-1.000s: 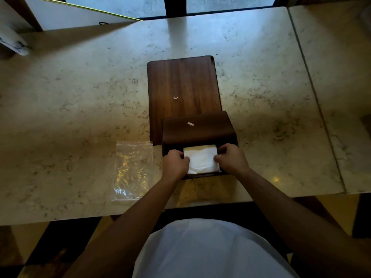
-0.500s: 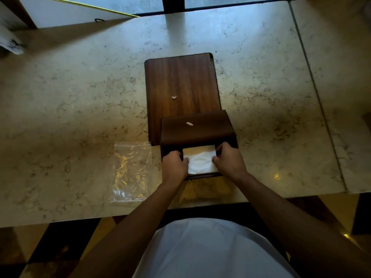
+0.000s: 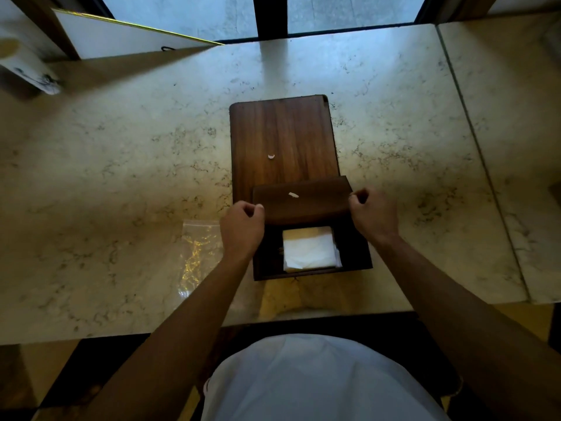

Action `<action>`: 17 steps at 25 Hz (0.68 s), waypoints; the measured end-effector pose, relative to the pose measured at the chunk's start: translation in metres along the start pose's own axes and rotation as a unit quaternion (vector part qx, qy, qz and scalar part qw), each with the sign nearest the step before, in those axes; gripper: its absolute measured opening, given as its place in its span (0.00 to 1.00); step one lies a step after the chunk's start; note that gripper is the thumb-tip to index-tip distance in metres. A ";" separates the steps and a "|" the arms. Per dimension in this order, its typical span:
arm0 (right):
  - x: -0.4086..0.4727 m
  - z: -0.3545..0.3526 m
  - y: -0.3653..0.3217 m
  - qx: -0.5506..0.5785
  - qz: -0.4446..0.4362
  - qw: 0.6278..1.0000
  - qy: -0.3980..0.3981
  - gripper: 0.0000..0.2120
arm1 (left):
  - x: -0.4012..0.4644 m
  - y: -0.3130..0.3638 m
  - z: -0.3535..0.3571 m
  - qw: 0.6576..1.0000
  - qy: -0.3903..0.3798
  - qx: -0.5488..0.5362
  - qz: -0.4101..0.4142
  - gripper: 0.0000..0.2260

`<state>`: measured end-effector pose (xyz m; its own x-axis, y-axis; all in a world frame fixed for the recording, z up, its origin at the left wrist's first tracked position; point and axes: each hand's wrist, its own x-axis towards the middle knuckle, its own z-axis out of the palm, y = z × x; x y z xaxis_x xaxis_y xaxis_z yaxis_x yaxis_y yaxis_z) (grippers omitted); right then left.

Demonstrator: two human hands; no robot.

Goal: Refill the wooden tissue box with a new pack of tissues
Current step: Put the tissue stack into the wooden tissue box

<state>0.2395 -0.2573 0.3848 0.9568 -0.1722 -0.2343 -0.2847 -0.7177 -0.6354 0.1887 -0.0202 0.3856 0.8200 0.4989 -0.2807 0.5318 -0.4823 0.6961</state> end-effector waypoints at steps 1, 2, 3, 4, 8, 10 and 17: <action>0.011 -0.002 -0.001 -0.005 0.013 1.000 -0.007 0.09 | 0.012 0.000 -0.005 1.000 0.015 0.009 -0.012 0.09; 0.021 -0.002 0.000 -0.025 0.024 0.999 -0.026 0.10 | 0.024 -0.002 -0.008 0.999 0.015 0.018 -0.037 0.09; 0.029 -0.002 0.000 -0.050 0.033 0.997 -0.051 0.11 | 0.035 -0.005 -0.009 0.997 -0.001 0.024 -0.067 0.10; 0.035 -0.002 0.000 -0.069 0.043 0.994 -0.074 0.11 | 0.040 -0.006 -0.009 0.995 -0.030 0.022 -0.098 0.10; 0.045 0.000 -0.003 -0.074 0.084 0.989 -0.100 0.09 | 0.044 -0.007 -0.003 0.988 -0.081 -0.015 -0.131 0.10; 0.045 0.000 -0.002 -0.071 0.096 0.987 -0.109 0.08 | 0.044 -0.009 -0.002 0.986 -0.073 -0.043 -0.142 0.06; 0.033 -0.014 0.005 0.103 0.103 0.989 -0.026 0.08 | 0.043 -0.009 -0.020 0.984 -0.033 -0.132 -0.117 0.06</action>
<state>0.2701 -0.2757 0.3844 0.8746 -0.2613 -0.4084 -0.4841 -0.5169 -0.7060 0.2152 0.0197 0.3803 0.6984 0.5225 -0.4892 0.6409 -0.1523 0.7523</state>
